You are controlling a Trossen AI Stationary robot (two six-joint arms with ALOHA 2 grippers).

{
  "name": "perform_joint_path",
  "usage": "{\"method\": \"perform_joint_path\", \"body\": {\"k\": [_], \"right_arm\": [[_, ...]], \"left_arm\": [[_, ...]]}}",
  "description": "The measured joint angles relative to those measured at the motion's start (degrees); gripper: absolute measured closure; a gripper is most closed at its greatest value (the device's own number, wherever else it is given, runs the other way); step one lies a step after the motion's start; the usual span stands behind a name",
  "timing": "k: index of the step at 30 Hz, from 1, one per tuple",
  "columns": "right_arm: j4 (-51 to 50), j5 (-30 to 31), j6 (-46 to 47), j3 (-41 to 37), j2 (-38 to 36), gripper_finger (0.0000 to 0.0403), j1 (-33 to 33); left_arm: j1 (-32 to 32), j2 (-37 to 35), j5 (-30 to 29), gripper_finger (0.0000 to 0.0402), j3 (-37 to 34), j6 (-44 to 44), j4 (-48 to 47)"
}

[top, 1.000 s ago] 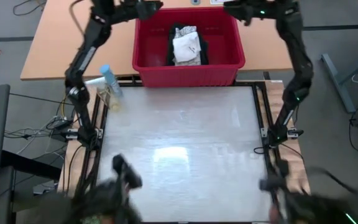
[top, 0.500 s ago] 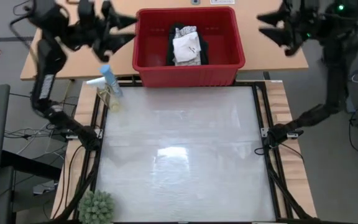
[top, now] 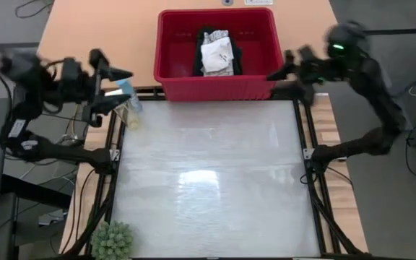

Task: Fold Laundry from Bin
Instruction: Return to Home Position

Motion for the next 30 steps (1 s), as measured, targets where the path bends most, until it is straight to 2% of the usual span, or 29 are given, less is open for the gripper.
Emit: {"method": "perform_joint_path", "body": {"k": [3, 7, 10, 14, 21, 30], "right_arm": [[3.9, -0.1, 0.7, -6.7, -7.3, 0.0148, -0.3], [12.3, 2.3, 3.9, -17.2, -16.8, 0.0148, -0.6], [21.9, 2.8, 6.6, -26.9, -22.9, 0.0148, -0.6], [29.9, 5.7, 11.7, -39.3, -31.8, 0.0148, -1.3], [39.9, 5.9, 19.3, -56.2, -44.2, 0.0148, -1.5], [44.3, 9.6, 25.0, -70.7, -58.4, 0.0148, -1.5]], "left_arm": [[-0.8, -10.3, -5.5, 0.0139, -14.3, -0.7, 7.4], [-0.8, -21.0, -7.0, 0.0139, -30.5, -4.1, 19.8], [-0.8, -26.4, -9.2, 0.0139, -39.7, -6.7, 26.0], [-0.8, -32.8, -11.8, 0.0139, -47.9, -9.7, 28.3], [-0.8, -38.8, -13.6, 0.0139, -59.4, -14.9, 28.9], [-0.8, -43.9, -14.3, 0.0139, -72.4, -17.4, 29.8]]}}
